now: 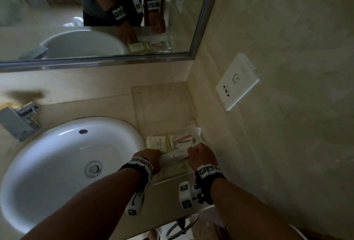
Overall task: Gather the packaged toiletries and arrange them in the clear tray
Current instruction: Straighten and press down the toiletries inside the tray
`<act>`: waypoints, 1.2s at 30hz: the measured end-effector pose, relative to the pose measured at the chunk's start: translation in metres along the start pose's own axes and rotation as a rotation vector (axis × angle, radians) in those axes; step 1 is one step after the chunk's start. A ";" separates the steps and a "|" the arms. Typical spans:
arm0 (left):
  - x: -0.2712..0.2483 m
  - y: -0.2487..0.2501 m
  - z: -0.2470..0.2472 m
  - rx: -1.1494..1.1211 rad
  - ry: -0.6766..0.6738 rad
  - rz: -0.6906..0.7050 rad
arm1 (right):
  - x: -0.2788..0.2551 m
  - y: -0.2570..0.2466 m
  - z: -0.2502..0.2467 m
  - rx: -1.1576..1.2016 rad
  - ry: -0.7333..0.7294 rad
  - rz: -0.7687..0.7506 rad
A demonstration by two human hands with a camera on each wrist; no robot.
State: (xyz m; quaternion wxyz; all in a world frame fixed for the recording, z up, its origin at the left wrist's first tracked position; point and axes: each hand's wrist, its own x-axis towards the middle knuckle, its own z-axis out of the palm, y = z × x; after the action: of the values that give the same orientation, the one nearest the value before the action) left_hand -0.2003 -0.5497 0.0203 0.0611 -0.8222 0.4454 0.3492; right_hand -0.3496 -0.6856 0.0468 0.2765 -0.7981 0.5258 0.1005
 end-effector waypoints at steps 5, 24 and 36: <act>-0.005 0.001 -0.008 0.025 0.050 0.000 | 0.006 0.014 0.010 -0.123 0.139 -0.149; -0.003 0.018 -0.002 0.049 0.081 0.020 | -0.005 0.030 0.017 -0.235 0.008 -0.236; 0.009 0.009 -0.011 0.069 0.242 0.021 | 0.008 0.017 0.019 -0.468 -0.117 -0.299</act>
State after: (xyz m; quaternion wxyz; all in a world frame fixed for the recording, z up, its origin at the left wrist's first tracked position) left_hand -0.1984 -0.5655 0.0247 0.0316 -0.8510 0.4698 0.2325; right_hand -0.3594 -0.6862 0.0214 0.1263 -0.9018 0.3481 0.2229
